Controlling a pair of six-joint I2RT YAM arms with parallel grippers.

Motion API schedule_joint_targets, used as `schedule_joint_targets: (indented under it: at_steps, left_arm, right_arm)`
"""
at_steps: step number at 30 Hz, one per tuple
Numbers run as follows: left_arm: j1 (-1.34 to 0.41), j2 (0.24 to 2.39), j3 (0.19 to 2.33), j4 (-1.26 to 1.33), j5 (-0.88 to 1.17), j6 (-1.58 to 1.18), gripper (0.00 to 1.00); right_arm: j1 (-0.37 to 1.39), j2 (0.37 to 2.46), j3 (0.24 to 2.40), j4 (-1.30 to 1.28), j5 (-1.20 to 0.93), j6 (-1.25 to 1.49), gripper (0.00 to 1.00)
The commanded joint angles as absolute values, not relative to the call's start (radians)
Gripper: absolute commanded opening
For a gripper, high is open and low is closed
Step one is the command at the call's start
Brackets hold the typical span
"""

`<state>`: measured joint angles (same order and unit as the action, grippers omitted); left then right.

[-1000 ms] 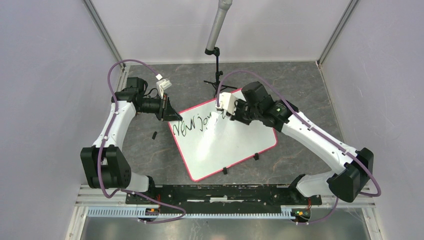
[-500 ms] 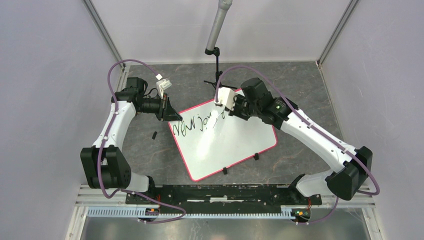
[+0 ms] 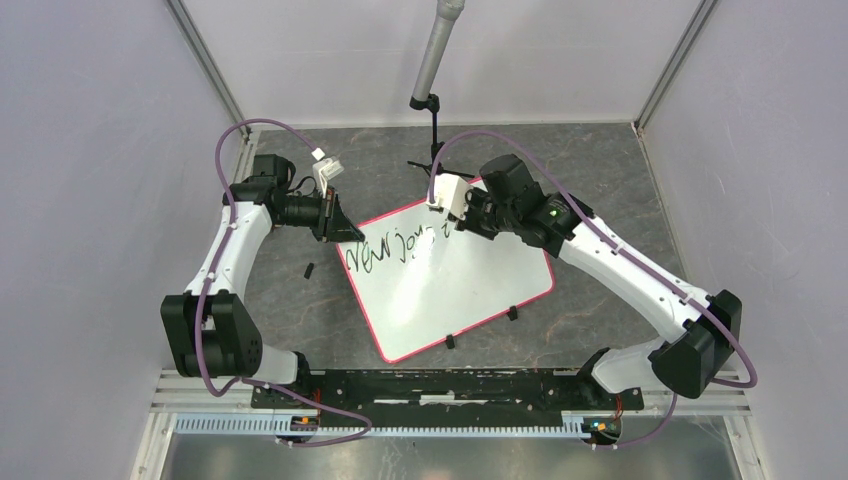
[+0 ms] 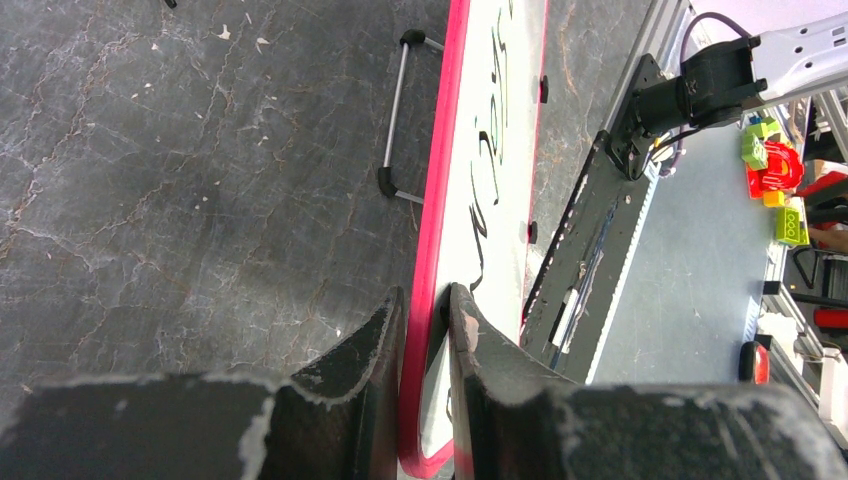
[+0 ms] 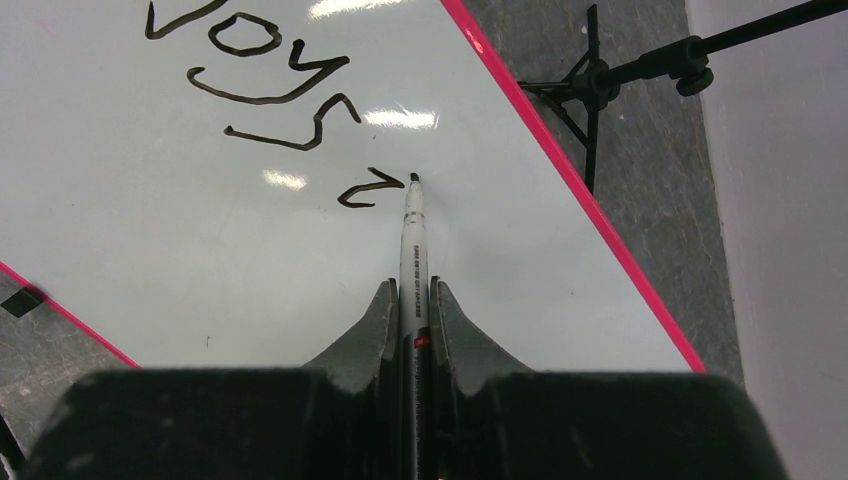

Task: Write a sentence on the whiteboard

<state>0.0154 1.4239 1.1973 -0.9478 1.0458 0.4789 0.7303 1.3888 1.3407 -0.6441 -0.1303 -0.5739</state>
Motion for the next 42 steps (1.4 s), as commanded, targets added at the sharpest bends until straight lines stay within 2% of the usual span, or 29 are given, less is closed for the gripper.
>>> schedule_joint_targets:
  at_steps: [1,23,34,42]
  left_arm:
    - [-0.012,1.427,1.184,-0.948,0.974,0.462,0.03]
    - [-0.014,1.428,1.185,-0.948,0.974,0.462,0.02]
    - [-0.013,1.428,1.184,-0.948,0.974,0.462,0.02]
    - [-0.014,1.426,1.184,-0.948,0.971,0.462,0.02]
  right_arm:
    - [0.726,1.371,1.348,-0.635,-0.115,-0.586,0.00]
    - [0.723,1.331,1.236,-0.624,-0.134,-0.576,0.00]
    - [0.722,1.322,1.249,-0.623,-0.149,-0.566,0.00]
    - [0.719,1.341,1.297,-0.587,-0.085,-0.557,0.00]
